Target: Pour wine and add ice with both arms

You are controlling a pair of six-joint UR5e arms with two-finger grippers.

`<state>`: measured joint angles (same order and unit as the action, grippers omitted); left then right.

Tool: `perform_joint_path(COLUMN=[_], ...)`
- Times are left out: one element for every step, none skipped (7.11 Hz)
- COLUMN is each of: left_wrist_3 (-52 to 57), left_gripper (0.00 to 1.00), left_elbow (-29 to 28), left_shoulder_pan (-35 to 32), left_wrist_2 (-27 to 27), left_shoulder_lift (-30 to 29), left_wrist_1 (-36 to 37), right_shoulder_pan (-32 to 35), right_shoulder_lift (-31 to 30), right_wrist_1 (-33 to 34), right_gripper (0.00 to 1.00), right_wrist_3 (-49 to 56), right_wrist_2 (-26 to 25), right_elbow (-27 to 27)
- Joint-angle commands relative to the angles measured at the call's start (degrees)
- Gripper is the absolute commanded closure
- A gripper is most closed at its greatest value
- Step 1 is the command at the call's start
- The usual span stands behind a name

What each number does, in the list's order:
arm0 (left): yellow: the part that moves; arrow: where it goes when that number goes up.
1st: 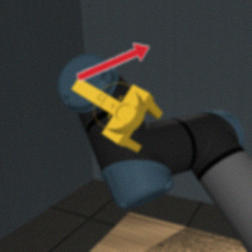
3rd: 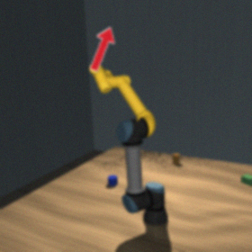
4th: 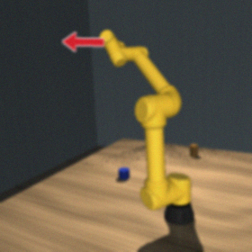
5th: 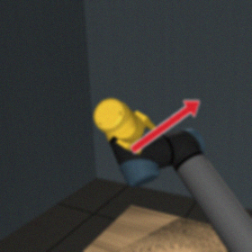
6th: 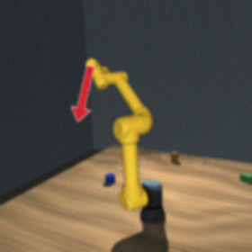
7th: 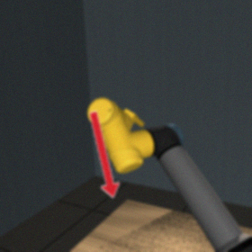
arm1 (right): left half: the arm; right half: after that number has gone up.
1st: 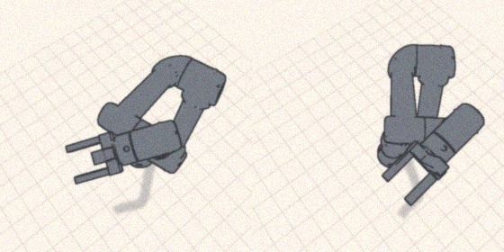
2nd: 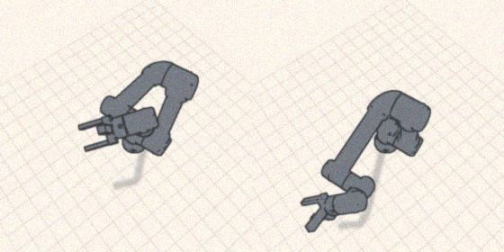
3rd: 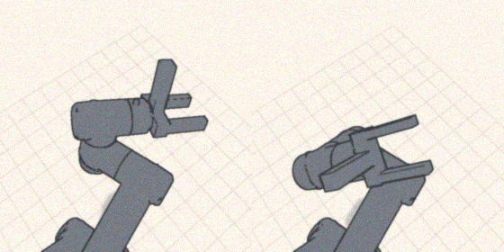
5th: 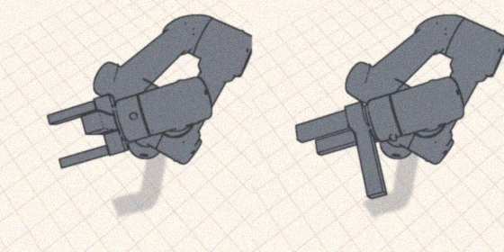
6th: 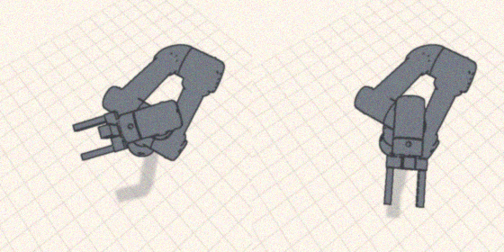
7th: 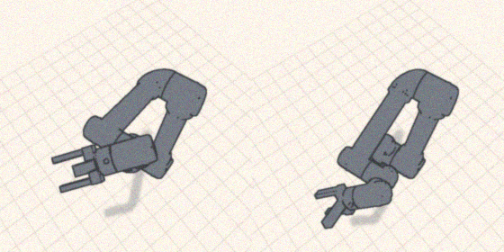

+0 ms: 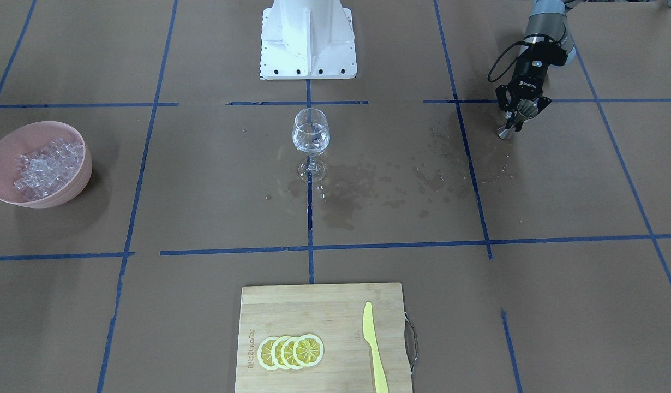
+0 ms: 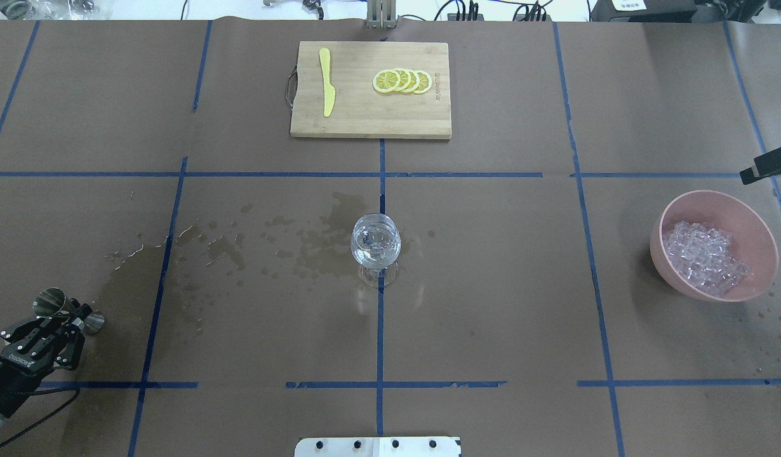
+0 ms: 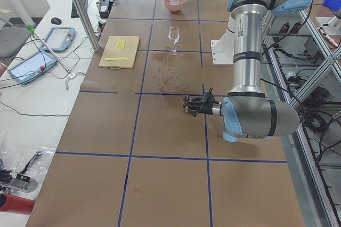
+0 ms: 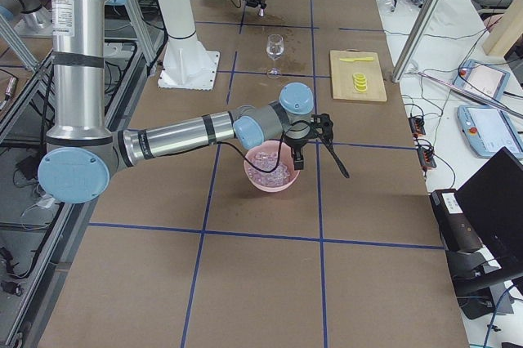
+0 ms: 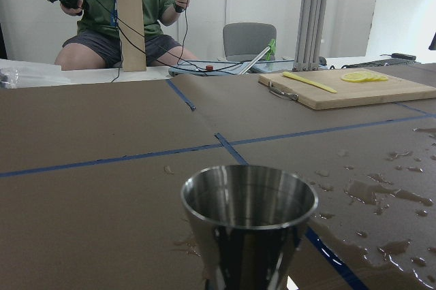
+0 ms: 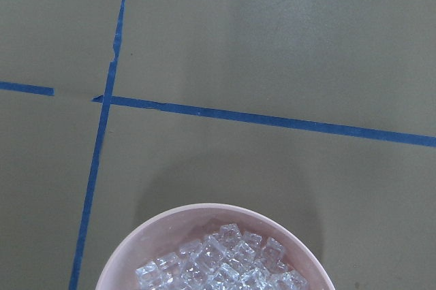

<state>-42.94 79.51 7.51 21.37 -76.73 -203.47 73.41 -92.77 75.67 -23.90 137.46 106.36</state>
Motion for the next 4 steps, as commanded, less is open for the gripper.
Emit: perform_joint_path(left_wrist_3=[0.05,0.05,0.05,0.05], left_gripper=[0.63,0.42,0.29,0.18], left_elbow=[-0.23,-0.32,-0.32,-0.32], left_shoulder_pan=[0.13,0.13,0.22,0.4], left_wrist_2=[0.16,0.16,0.16,0.16], left_shoulder_lift=[0.0,0.0,0.0,0.0], left_wrist_1=[0.0,0.0,0.0,0.0], right_shoulder_pan=[-0.02,0.07,-0.02,-0.02], right_shoulder_lift=[-0.05,-0.05,-0.05,-0.05], right_wrist_1=[0.0,0.0,0.0,0.0], right_gripper=[0.0,0.0,0.0,0.0], right_wrist_3=[0.0,0.09,0.0,0.0], right_wrist_2=[0.0,0.0,0.0,0.0], right_elbow=[0.08,0.16,0.16,0.16])
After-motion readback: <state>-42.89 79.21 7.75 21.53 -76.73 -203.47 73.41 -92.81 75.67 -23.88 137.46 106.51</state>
